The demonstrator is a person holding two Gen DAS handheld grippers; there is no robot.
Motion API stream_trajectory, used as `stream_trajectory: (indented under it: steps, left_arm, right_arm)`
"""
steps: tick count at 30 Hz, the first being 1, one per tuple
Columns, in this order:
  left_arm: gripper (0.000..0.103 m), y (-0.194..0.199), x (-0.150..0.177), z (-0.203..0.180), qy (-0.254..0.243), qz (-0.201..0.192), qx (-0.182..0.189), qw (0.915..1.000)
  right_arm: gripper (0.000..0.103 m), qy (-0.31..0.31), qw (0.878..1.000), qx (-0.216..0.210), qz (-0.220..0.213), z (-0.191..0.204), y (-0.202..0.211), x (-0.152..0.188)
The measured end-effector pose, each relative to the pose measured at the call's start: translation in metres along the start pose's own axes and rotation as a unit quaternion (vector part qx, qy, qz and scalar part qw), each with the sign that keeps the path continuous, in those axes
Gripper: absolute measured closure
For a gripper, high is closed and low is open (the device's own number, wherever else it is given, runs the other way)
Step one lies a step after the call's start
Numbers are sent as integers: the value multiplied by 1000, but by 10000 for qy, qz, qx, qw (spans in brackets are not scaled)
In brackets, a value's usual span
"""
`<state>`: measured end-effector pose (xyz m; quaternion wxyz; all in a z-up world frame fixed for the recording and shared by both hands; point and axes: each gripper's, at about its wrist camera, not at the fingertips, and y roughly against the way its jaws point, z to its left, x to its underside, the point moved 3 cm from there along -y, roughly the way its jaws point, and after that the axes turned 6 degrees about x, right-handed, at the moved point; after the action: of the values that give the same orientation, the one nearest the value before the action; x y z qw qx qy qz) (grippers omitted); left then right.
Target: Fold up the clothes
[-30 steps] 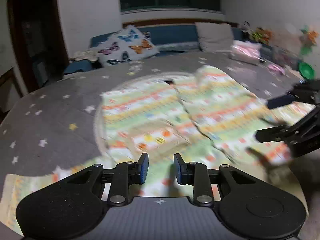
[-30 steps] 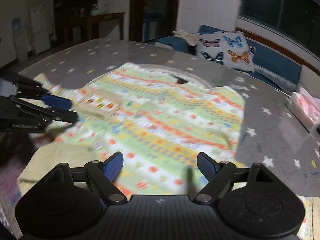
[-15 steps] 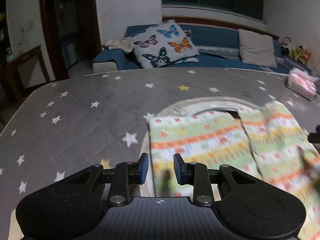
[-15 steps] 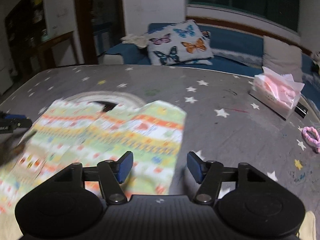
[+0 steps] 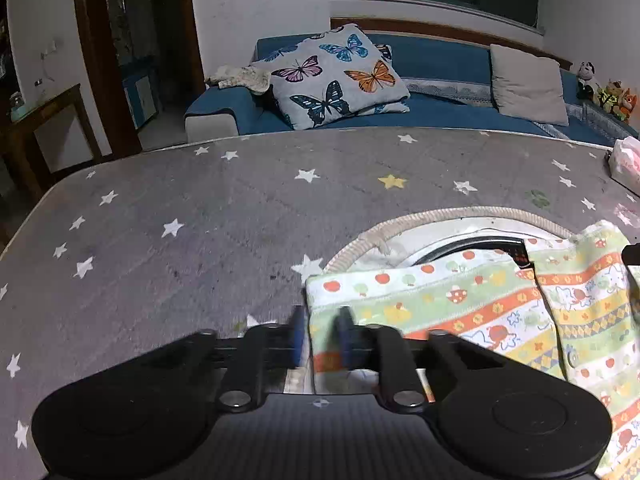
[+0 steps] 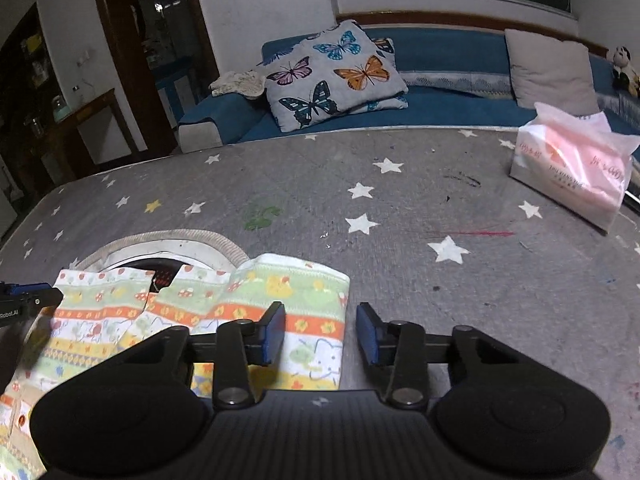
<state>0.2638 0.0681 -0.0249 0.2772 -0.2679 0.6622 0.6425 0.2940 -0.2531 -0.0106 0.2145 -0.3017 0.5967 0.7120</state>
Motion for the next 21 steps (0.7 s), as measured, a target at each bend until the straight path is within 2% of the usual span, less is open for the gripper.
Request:
stream_trajectory:
  steps: [1,4,7,9,12,14,17,18,19,20,21]
  left_arm:
    - [97,0,-1,0,-7,-18,14,10000]
    - [101,3,-3,-1,-104,-159,-112,9998]
    - [101,7,-9,-5,-192,-405,-251,9987]
    - [101,5,-12,-8,-281,-465,-319,9980]
    - [101,-5,-12,-12,-420,-396,-372,9976]
    - [97,-9,-9,-12,-448,-315,-423,9976]
    - [96,-3,-8,-8,-421,-322,-405,9978]
    - [96,0,-8,-7,-415,-337,-399,9978]
    - [95,4,-7,-7,-410,-352,-361,9979]
    - [91,8,-6,-7,-405,-367,-324,9980]
    - [87,13,-4,-9,-409,-369,-234,9982]
  right_arm:
    - [88,-21,10000,-29,26,0,-2,0]
    - [99,-22,10000,-32,-53,2,-3,-1]
    - [101,1,9993,17,-372,5,7,-8]
    - [101,37,9991,110,-402,6,4,-11]
    - [99,115,9992,259,-272,8,-6,-13]
    - [94,168,9992,327,-177,8,-11,-12]
    - [91,250,9989,329,-235,9,-2,-12]
    - [88,327,9986,312,-256,11,4,-12]
    - [80,397,9984,295,-262,14,9,-11]
    - [75,477,9983,247,-240,17,13,-11]
    - [73,571,9980,186,-204,21,17,-9]
